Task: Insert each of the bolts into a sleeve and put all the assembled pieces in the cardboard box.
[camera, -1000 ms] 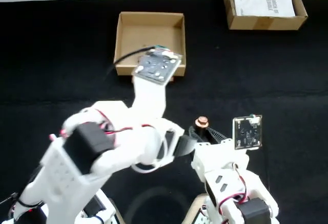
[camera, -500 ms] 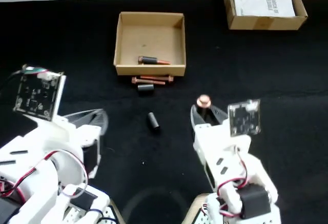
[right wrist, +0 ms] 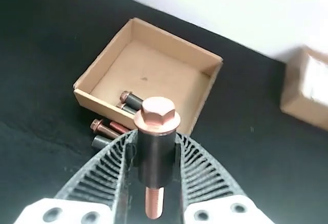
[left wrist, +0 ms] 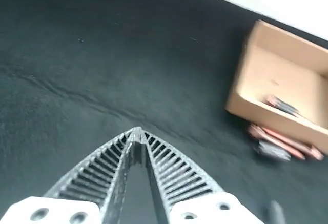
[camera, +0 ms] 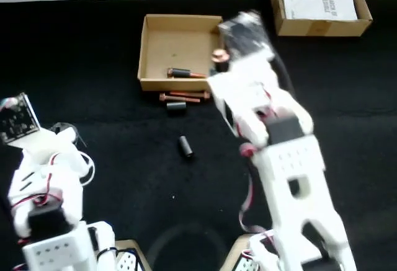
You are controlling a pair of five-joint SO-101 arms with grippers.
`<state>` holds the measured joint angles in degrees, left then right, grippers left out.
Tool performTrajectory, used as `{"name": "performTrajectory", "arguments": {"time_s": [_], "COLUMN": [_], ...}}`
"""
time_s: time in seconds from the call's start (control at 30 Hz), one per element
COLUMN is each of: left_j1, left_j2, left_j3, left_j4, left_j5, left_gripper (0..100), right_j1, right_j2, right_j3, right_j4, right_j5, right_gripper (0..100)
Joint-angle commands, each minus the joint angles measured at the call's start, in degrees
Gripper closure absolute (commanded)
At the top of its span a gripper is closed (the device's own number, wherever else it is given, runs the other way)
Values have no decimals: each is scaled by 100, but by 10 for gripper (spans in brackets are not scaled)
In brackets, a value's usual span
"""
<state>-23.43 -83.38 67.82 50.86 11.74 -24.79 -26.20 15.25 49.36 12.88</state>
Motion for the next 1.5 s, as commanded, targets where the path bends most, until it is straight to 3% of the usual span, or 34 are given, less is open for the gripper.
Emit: {"name": "performTrajectory", "arguments": {"time_s": [0.0,0.1,0.17,0.37,0.53,0.7,0.9,1.07,1.17,1.33,1.47], "left_j1": [-224,-330,-347,-75,-48,22,180,198,198,198,198], "left_j2": [-892,-1824,-2176,-1824,-1516,-1323,-1314,-1314,-1314,-1314,-1314], "left_j3": [1763,2826,2932,2941,2967,2976,2976,2976,2976,2976,2976], "left_j4": [-1600,-2251,-2277,-2233,-1380,-1530,-1530,-1521,-1521,-1521,-1521], "left_j5": [0,0,9,9,9,0,-26,-26,-26,-26,-26], "left_gripper": [991,991,991,991,991,991,991,991,991,991,990], "right_j1": [-119,-127,-119,-48,127,207,31,-154,-242,-391,-418], "right_j2": [919,1622,2070,3398,4497,5604,6659,6809,6765,6396,6185], "right_j3": [-1024,-1569,-1930,-2923,-3415,-3477,-3495,-3451,-3565,-4242,-4778], "right_j4": [-163,-163,-171,-277,-1525,-2800,-3486,-3468,-2853,-963,-40], "right_j5": [967,1952,2505,3648,4624,5424,5415,5380,4492,2602,1582], "right_gripper": [991,991,991,991,991,991,991,989,940,735,728]}}
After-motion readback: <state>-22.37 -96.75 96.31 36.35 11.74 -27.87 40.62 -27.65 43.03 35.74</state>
